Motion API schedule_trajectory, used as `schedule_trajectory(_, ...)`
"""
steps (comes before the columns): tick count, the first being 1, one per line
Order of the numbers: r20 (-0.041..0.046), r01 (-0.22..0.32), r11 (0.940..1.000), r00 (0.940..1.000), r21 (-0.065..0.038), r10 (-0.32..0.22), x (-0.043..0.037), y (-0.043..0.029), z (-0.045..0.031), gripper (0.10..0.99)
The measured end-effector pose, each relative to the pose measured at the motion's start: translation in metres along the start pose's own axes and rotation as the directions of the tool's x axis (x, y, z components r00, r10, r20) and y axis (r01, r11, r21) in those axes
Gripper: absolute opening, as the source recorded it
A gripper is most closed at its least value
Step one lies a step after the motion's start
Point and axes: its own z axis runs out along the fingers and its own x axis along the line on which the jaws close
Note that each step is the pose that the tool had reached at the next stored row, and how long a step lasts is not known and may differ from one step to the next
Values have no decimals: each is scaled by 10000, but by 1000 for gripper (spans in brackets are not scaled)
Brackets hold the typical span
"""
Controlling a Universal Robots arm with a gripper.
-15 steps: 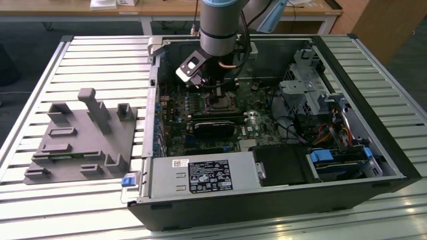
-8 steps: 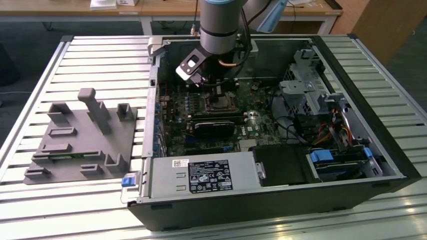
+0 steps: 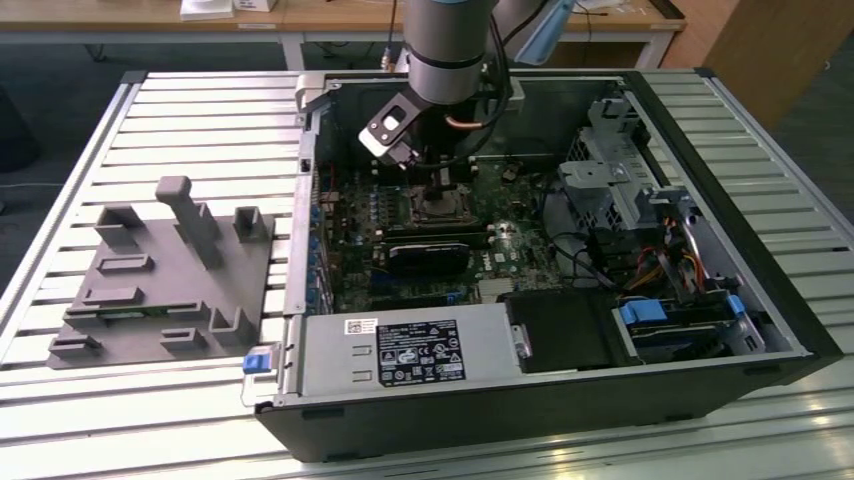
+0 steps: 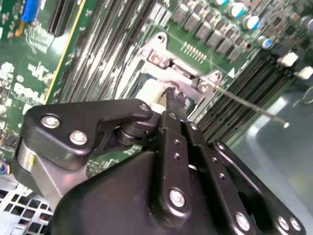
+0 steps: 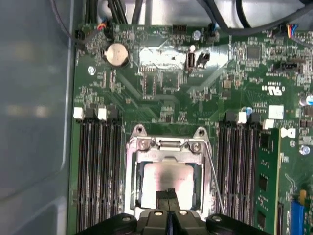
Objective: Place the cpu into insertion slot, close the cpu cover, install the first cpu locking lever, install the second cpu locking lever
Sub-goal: 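Close the cpu cover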
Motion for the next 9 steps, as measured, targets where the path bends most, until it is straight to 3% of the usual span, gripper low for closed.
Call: schedule_trajectory(9,-1,0,10000,10000,3,0,-2,80,1,106)
